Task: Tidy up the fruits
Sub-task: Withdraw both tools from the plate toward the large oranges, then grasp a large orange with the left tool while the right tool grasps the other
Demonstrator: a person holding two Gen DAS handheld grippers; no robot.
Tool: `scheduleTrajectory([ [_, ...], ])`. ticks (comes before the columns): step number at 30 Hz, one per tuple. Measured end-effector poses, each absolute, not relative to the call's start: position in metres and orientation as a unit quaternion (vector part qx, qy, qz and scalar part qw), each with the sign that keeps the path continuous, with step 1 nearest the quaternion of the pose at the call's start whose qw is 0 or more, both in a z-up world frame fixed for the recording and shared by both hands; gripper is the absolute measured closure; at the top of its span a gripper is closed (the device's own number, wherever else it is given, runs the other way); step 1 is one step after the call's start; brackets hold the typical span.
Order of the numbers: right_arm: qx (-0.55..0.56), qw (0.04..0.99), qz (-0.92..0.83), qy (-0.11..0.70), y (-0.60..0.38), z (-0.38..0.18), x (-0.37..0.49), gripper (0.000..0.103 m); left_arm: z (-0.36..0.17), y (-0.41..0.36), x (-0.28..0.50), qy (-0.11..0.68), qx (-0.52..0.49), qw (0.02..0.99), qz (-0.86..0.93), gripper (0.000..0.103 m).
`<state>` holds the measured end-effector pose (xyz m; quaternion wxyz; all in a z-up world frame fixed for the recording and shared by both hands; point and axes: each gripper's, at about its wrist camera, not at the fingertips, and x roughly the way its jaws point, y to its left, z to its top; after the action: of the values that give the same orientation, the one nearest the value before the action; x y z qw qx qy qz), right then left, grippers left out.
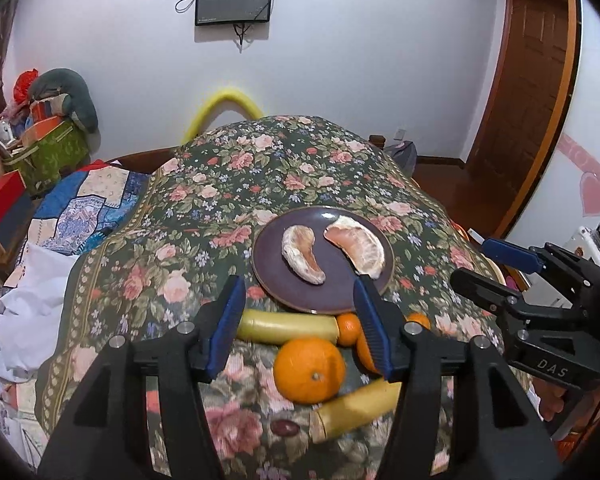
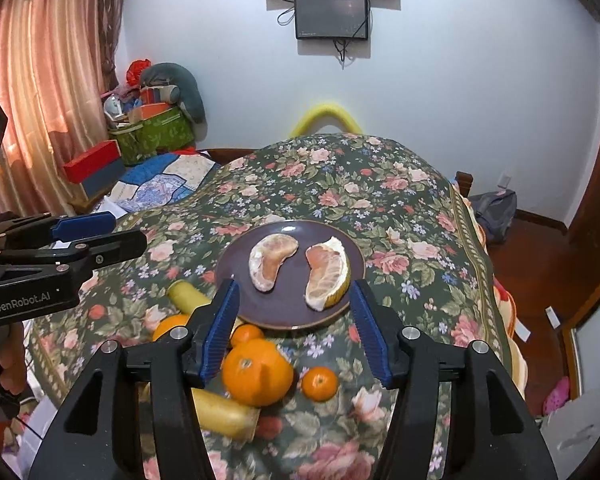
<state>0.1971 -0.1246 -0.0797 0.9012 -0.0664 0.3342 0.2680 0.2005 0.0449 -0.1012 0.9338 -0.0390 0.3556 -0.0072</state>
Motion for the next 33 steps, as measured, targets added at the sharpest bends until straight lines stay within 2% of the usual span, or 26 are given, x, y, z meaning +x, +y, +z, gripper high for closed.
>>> scheduleTrajectory([
  [8,-0.068,0.896,0.268,0.347,-0.128,-0.091,0.179,0.046,-0.117,0.040,0.177,0.370,-0.036,0.928,-0.011,0.041],
  [11,-0.074,0.893,0.267,0.354,-0.126,-0.100,0.177,0.043,-0.129,0.040,0.176,0.380,-0.039,0.924,-0.011,0.041],
  [23,-0.083,0.868,0.279,0.403,-0.109,-0.145,0.180,0.043,-0.182,0.049,0.188,0.431,-0.061,0.900,-0.013,0.041],
  [33,-0.106,0.847,0.285,0.436,-0.091,-0.180,0.194,0.041,-0.196,0.063,0.193,0.443,-0.070,0.894,-0.006,0.041],
])
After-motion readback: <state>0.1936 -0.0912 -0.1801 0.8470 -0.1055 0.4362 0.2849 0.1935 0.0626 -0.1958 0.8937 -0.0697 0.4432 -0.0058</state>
